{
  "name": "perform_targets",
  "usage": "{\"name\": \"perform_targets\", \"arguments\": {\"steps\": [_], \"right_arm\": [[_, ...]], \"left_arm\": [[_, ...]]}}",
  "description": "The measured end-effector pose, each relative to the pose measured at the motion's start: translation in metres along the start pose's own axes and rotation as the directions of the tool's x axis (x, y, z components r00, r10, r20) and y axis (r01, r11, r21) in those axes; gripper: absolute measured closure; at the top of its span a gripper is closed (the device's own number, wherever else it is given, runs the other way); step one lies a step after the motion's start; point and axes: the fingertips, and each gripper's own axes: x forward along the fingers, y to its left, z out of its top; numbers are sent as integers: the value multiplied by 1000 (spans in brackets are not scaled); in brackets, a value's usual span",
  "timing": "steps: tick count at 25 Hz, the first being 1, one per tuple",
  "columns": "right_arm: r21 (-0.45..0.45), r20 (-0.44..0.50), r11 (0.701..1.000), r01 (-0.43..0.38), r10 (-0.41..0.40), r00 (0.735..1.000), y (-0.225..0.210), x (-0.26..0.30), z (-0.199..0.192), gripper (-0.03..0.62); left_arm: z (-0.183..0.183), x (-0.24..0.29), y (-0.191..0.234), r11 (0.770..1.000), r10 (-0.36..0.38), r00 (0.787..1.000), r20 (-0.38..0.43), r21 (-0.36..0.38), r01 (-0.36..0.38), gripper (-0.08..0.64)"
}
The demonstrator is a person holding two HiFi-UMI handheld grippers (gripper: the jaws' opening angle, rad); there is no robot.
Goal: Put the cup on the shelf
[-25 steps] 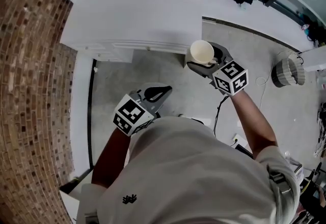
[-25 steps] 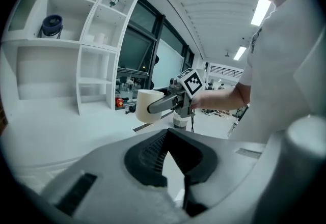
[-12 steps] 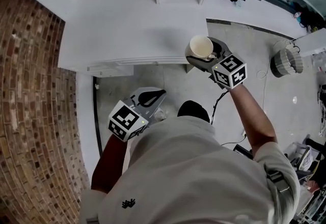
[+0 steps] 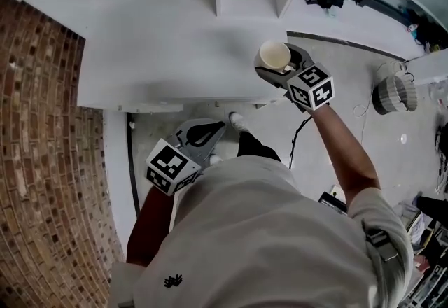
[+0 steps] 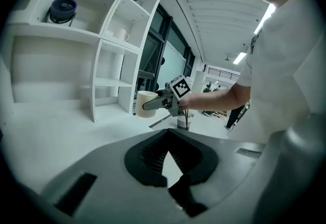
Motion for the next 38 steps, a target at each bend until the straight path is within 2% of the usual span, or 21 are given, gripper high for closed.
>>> {"name": "perform_targets", "arguments": {"steps": [4, 14, 18, 30, 38], "right_arm": [[-17, -11, 1000, -8, 8, 1000, -41, 29, 3, 158], [-21, -49, 1000, -12, 11, 999, -126, 102, -9, 158], [-19, -54, 1000, -17, 16, 998, -147, 130, -12, 157], [14, -79, 1000, -17, 18, 997, -206, 215, -24, 157], [33, -101, 999, 14, -10, 995, -243, 257, -39, 156]], "left_arm": [[27, 15, 27, 999, 32, 999, 12, 8, -33, 554], [50, 45, 80, 992, 117, 993, -8, -44, -117, 554], [63, 53, 95, 985, 159, 987, 12, -62, -158, 554], [66, 58, 131, 940, 311, 950, -14, -146, -310, 554], [59, 56, 148, 907, 369, 928, -57, -195, -373, 554]]}}
